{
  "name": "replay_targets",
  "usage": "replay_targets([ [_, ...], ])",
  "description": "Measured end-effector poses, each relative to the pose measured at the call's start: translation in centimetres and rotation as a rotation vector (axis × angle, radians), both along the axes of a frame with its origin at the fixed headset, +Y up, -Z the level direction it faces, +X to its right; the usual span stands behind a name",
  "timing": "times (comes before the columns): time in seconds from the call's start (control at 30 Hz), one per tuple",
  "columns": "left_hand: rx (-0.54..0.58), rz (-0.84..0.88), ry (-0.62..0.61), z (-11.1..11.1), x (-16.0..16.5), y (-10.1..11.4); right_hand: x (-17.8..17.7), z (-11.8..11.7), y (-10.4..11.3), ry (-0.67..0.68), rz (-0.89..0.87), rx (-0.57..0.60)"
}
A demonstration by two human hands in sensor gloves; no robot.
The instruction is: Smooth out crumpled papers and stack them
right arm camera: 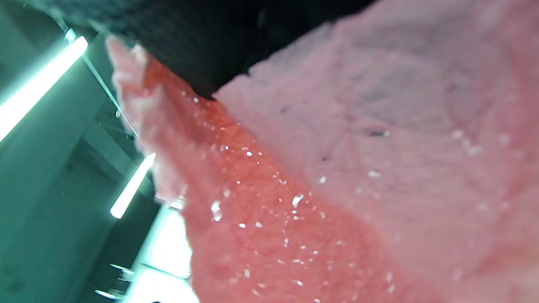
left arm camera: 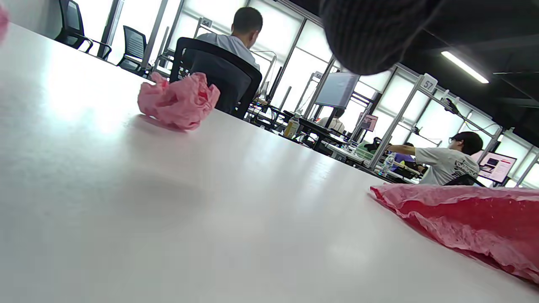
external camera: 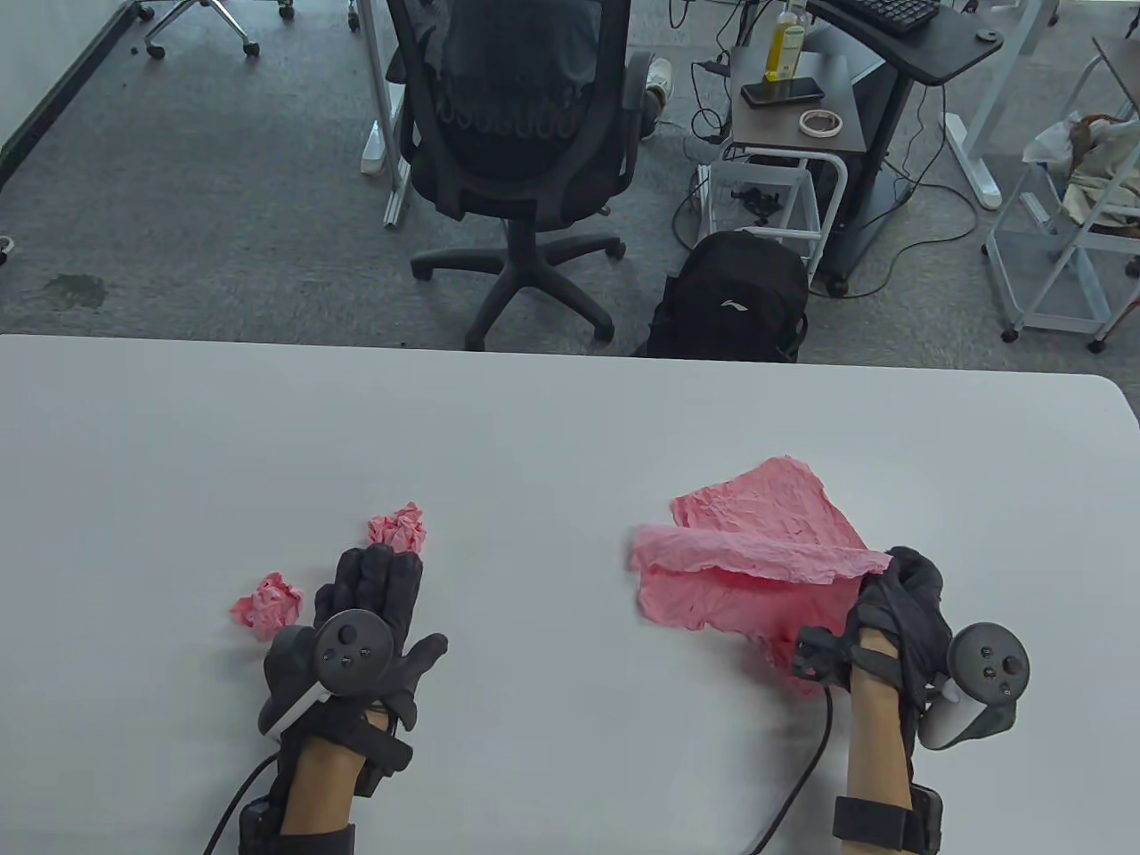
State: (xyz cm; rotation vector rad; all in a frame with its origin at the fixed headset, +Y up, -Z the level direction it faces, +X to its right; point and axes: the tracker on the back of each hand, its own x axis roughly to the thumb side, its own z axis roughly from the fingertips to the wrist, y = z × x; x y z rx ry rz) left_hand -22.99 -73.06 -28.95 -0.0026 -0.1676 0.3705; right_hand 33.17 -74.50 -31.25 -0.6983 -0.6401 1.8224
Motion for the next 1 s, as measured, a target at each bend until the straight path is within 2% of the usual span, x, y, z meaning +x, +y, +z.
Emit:
replay_targets([
  [0.03,-0.006,0.004,0.016,0.0,-0.4,-0.2,0.2,0.0,0.0,0.01,0.064,-0.047],
  [0.1,-0.029,0.006,0.046,-0.1,-1.2,-0.4,0.5,0.2,0.3,-0.057,0.217,-0.095],
  [0.2,-0.031,-0.012,0.111,-0.1,-2.6,-0.3,1.0,0.7,0.3,-0.046,0.301,-0.22],
  [0.27,-0.009,-0.014,0.174,0.1,-3.6,-0.2,1.0,1.1,0.1,-0.074,0.345,-0.22],
  [0.37,-0.009,0.011,0.247,0.1,-5.2,0.0,0.5,1.5,0.5,-0.034,0.379,-0.234],
  [0.53,-0.03,0.031,0.319,0.4,-7.0,-0.3,-1.2,2.1,1.8,-0.007,0.467,-0.142],
  [0.77,0.003,0.012,0.453,-0.5,-9.8,-0.6,-5.4,1.7,2.7,0.138,0.599,-0.029],
  [0.9,-0.085,0.02,0.52,-1.3,-10.8,-1.8,-7.1,1.6,3.1,0.214,0.621,0.034],
  [1.0,-0.14,-0.039,0.526,-1.9,-10.9,-2.6,-8.0,1.7,3.3,0.252,0.632,0.07],
])
